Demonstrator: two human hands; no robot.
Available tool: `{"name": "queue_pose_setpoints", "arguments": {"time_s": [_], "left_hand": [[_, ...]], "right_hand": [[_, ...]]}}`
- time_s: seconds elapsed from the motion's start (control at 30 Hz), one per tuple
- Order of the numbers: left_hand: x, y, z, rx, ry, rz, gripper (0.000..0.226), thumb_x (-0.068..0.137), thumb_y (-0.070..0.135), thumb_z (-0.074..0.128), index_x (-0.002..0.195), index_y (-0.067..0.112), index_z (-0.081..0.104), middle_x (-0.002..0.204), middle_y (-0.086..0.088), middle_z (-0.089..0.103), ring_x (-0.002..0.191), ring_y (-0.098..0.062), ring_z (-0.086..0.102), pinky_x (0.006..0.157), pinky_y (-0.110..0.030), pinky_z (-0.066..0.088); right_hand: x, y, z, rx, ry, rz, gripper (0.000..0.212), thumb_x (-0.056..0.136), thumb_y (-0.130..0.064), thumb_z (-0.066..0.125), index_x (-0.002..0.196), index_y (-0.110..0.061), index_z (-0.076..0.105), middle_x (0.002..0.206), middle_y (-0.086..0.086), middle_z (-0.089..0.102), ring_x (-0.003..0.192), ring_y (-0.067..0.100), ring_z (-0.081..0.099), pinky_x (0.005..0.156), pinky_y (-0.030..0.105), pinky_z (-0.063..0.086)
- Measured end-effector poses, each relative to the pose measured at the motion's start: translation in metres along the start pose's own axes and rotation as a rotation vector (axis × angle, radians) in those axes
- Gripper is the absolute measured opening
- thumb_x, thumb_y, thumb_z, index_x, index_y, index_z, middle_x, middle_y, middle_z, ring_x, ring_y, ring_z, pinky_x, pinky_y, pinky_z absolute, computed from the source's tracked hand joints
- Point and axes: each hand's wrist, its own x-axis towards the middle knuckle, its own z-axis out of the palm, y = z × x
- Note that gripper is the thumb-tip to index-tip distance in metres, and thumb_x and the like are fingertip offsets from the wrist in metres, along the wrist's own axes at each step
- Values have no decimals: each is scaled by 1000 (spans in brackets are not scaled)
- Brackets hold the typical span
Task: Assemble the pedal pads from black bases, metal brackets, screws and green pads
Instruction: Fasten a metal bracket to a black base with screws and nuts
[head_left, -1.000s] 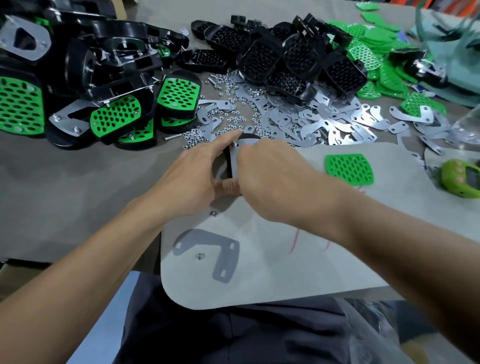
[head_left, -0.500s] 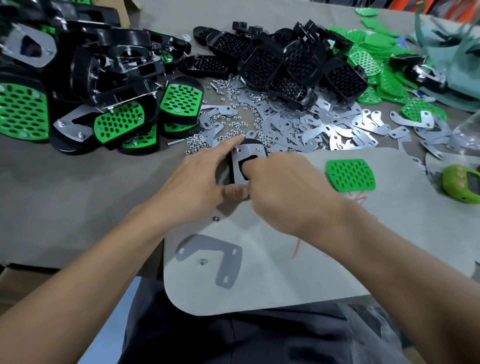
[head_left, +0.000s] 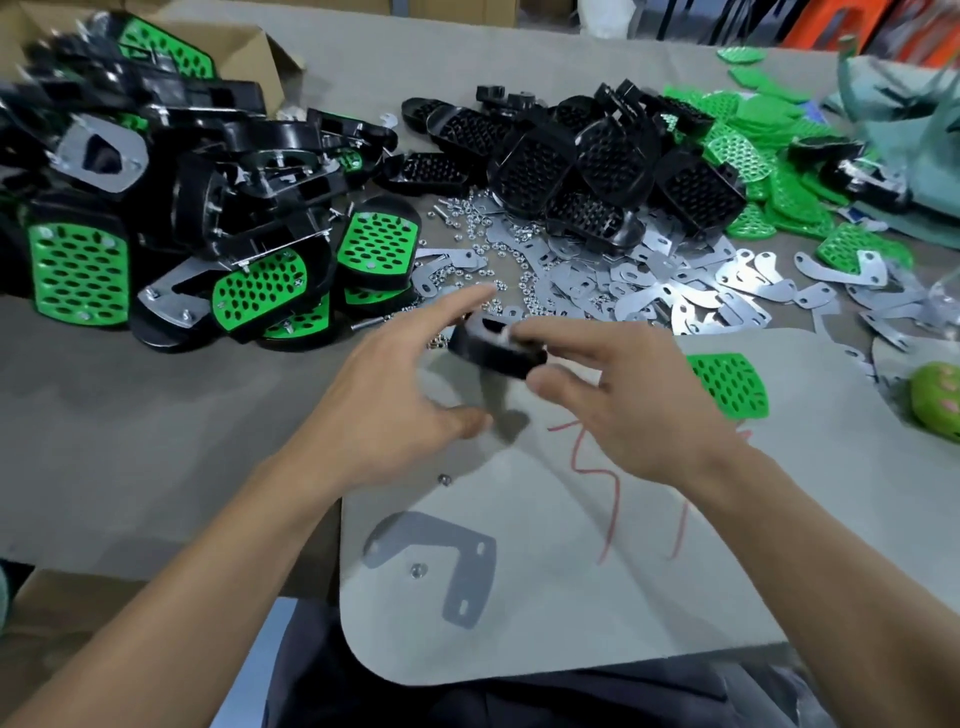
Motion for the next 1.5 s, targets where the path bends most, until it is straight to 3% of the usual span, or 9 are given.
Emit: {"name": "queue_pose_setpoints", "arguments": {"time_s": [0.1, 0.2, 0.4, 0.53, 0.73, 0.97, 1.2, 1.4, 1.5], "left_hand": [[4, 8, 0, -293, 151, 57, 55, 76, 21, 81, 125, 42, 67, 121, 18, 71, 118, -4, 63, 106, -34, 47], [10, 21, 5, -507, 200, 52, 35, 85, 10, 72, 110, 35, 73, 107, 11, 77, 103, -10, 70, 95, -32, 55], [12, 29, 14, -629, 217, -13, 34, 87, 11, 66, 106, 39, 72, 105, 6, 76, 100, -15, 71, 83, -26, 55], [13, 33, 17, -627, 173, -62, 24, 88, 19, 67, 110, 28, 71, 102, 2, 76, 96, -15, 71, 81, -29, 58], [19, 36, 16, -643, 187, -107, 3, 85, 21, 68, 88, 21, 68, 85, -2, 74, 77, -13, 66, 73, -35, 54], [18, 41, 18, -739, 201, -201, 3, 78, 20, 70, 79, 20, 68, 76, -10, 68, 70, -17, 60, 68, -33, 49], [12, 42, 25, -961, 257, -360, 5, 89, 16, 72, 92, 15, 68, 83, -3, 70, 74, -12, 64, 68, -26, 53], [14, 38, 7, -613, 65, -161, 30, 80, 20, 72, 109, 26, 74, 107, 5, 77, 101, -7, 70, 88, -21, 53], [15, 42, 4, -625, 7, -99, 29, 82, 15, 70, 111, 18, 74, 107, 0, 77, 100, -10, 71, 88, -19, 53]], "right_hand": [[12, -8, -6, 438, 93, 51, 28, 94, -3, 62, 104, -23, 78, 99, -9, 79, 95, 7, 73, 92, 27, 56], [15, -14, -5, 662, 141, 98, 27, 99, 0, 56, 103, -15, 78, 98, 7, 79, 92, 21, 74, 87, 35, 60], [13, -13, 1, 772, 145, 188, 29, 80, -2, 71, 106, -14, 73, 96, 6, 78, 88, 17, 72, 81, 28, 58], [13, -11, 4, 761, 196, 238, 24, 87, 5, 69, 96, -16, 76, 90, 8, 79, 82, 17, 74, 74, 28, 60], [12, -16, 5, 818, 166, 247, 32, 85, 11, 68, 85, -18, 82, 82, 7, 79, 71, 17, 74, 66, 25, 58], [12, -17, 5, 812, 196, 288, 30, 83, 13, 69, 81, -14, 82, 78, 10, 78, 67, 19, 73, 62, 27, 58], [2, -11, 7, 733, 49, 311, 27, 87, -4, 68, 110, -14, 76, 94, 11, 79, 88, 29, 77, 74, 32, 60], [-2, -10, 1, 692, 29, 310, 34, 86, 9, 68, 104, -18, 78, 92, 11, 79, 86, 29, 77, 76, 36, 62], [-2, -15, 0, 596, 22, 290, 35, 81, -2, 71, 100, -30, 80, 92, 3, 80, 88, 33, 76, 76, 54, 62]]}}
